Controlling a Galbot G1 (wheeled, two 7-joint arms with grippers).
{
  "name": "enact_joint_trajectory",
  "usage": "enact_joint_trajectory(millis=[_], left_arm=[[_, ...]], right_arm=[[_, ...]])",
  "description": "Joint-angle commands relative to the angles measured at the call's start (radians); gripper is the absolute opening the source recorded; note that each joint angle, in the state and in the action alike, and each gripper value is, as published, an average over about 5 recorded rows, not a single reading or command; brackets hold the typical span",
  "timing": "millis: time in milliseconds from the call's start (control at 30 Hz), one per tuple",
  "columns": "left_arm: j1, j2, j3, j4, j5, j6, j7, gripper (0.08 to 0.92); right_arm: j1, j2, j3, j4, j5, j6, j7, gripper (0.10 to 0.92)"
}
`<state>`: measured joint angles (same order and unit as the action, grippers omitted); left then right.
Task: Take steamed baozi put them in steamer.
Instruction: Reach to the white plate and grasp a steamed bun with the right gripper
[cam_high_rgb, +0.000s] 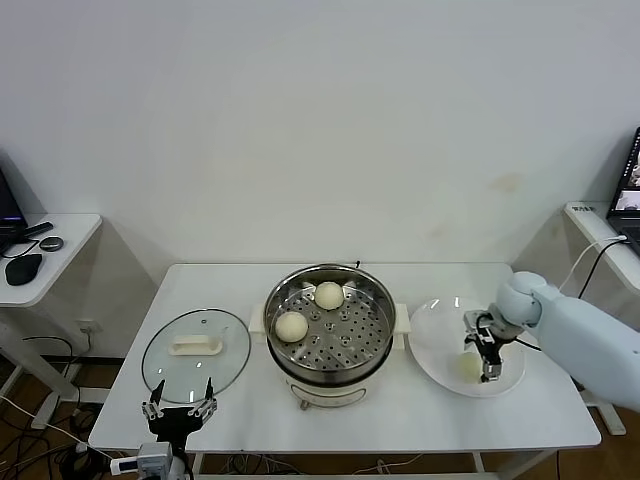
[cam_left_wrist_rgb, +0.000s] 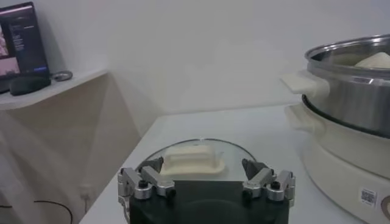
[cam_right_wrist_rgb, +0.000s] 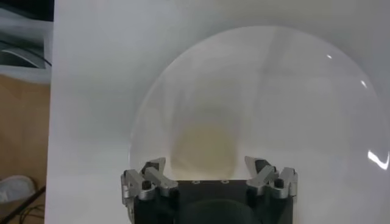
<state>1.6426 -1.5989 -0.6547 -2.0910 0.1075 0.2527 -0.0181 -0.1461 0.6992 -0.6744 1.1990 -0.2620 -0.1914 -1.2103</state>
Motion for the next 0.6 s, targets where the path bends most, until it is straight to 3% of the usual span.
enact_joint_trajectory(millis=[33, 300, 600], left_arm=[[-0.003, 0.0, 0.001, 0.004, -0.001, 0.0, 0.0, 0.823], [-0.003, -0.001, 0.004, 0.006, 0.0, 0.0, -0.001, 0.823], [-0.007, -0.001, 0.008, 0.01, 0.0, 0.0, -0.001, 0.823]], right_arm=[[-0.015, 0.016, 0.002, -0.019, -0.013, 0.001, 0.02, 0.823], [-0.016, 0.02, 0.004, -0.02, -0.011, -0.008, 0.027, 0.817], [-0.008, 0.005, 0.012, -0.015, -0.005, -0.012, 0.016, 0.598]])
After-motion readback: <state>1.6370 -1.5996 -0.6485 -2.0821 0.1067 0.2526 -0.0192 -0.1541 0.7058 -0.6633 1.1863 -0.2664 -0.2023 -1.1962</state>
